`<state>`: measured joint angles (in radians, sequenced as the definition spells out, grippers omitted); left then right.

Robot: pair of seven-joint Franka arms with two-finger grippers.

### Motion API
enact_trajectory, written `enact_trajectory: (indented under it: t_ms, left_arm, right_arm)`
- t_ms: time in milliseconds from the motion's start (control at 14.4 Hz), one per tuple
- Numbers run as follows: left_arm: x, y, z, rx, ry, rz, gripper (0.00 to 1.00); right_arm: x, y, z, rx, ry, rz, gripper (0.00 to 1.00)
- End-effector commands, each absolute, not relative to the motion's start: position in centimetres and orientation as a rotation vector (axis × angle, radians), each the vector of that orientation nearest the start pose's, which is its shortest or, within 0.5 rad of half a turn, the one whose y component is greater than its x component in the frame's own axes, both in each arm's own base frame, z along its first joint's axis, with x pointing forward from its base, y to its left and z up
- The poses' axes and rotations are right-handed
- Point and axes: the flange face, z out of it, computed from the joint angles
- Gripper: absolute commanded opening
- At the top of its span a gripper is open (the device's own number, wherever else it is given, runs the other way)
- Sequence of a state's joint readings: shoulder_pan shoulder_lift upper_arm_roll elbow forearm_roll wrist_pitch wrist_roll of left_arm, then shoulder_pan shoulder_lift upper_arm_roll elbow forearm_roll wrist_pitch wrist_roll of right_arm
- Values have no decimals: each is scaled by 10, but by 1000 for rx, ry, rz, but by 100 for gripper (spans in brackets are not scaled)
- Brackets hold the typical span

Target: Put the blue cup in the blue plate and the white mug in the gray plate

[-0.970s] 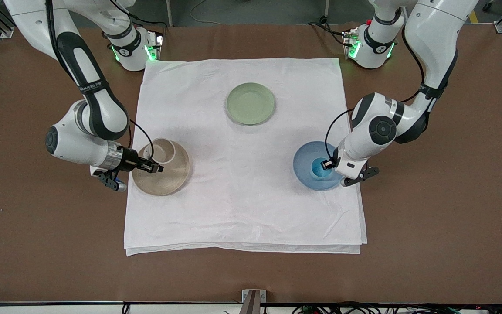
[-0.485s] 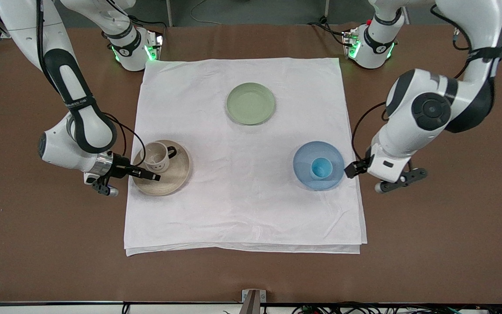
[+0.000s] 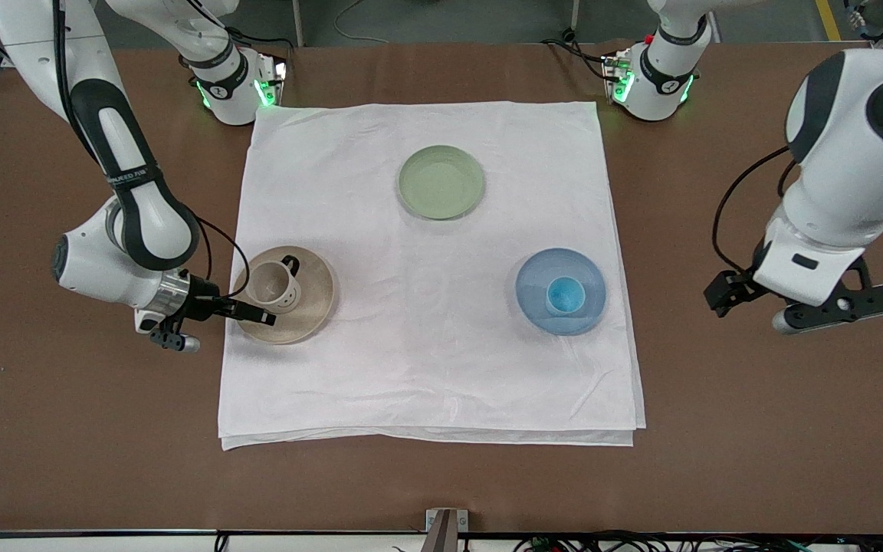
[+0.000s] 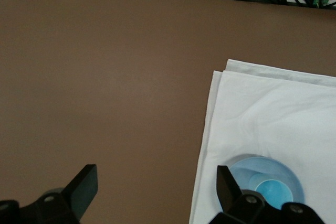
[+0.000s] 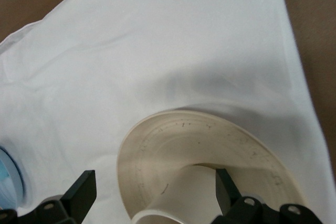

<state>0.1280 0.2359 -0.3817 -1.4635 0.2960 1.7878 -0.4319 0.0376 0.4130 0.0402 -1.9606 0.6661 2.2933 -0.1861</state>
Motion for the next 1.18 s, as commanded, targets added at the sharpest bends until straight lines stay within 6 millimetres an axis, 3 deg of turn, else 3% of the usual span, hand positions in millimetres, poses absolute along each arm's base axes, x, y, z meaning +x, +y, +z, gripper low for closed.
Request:
enact_trajectory:
  t_ms: [0, 139, 277, 485, 554, 624, 762, 901, 1040, 1109]
  left_arm:
    - [602, -96, 613, -2982, -105, -245, 100]
    - [575, -77, 636, -3040, -114, -146, 100]
    - [547, -67, 652, -3092, -105, -27, 100]
    - [517, -69, 660, -3117, -91, 0, 100]
    - [508, -71, 662, -3118, -74, -4, 100]
    - [501, -72, 663, -3126, -69, -2, 100]
    - [499, -73, 664, -3138, -63, -4, 100]
    - [505, -73, 659, -3138, -27, 8, 100]
    - [506, -73, 660, -3139, 46, 6, 100]
    - [506, -72, 660, -3137, 43, 4, 100]
  right_arm:
    - [630, 31, 353, -2821, 180, 164, 100]
    - [639, 17, 425, -3011, 87, 269, 100]
    - [637, 4, 489, -3062, 60, 300, 100]
    - [618, -23, 555, -3148, 87, 374, 100]
    - [614, -26, 562, -3149, 94, 396, 100]
    - [608, -26, 581, -3155, 105, 395, 100]
    - [604, -30, 602, -3177, 116, 383, 100]
    - [604, -26, 603, -3163, 123, 386, 100]
    - [594, -17, 616, -3122, 99, 347, 100]
    - [589, -16, 612, -3098, 96, 351, 100]
